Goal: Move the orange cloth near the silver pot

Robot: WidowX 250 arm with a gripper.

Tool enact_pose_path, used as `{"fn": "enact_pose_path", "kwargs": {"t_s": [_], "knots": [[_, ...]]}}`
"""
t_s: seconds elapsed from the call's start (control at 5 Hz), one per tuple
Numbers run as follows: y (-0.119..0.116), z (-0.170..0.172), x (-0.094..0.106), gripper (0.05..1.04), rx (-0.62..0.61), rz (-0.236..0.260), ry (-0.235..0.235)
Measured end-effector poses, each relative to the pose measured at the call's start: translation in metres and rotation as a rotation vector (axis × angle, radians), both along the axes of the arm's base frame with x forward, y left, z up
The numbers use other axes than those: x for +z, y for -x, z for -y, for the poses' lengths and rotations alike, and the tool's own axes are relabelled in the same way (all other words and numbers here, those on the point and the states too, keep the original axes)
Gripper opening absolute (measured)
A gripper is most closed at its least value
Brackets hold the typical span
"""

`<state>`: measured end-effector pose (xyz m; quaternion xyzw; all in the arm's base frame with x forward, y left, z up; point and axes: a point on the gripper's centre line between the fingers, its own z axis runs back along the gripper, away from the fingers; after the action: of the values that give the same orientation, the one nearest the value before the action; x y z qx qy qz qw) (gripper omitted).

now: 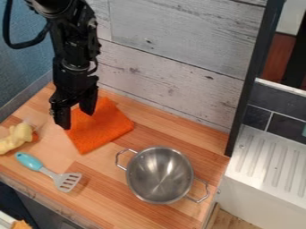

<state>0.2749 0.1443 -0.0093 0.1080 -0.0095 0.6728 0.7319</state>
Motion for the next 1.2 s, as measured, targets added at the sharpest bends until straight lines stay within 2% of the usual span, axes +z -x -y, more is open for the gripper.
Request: {"fn": "enact_pose_path", "kwargs": {"t_s": [0.2, 0.4, 0.6, 0.8, 1.2], "knots": [[-0.011, -0.001, -0.003, 0.999, 0.012, 0.071, 0.047], [-0.017, -0.001, -0.006, 0.999, 0.009, 0.113, 0.044], [-0.015, 0.001, -0.021, 0.999, 0.028, 0.097, 0.054], [-0.014, 0.004, -0.026, 0.999, 0.047, 0.088, 0.054], [-0.023, 0.026, -0.028, 0.999, 0.059, 0.079, 0.044]]}}
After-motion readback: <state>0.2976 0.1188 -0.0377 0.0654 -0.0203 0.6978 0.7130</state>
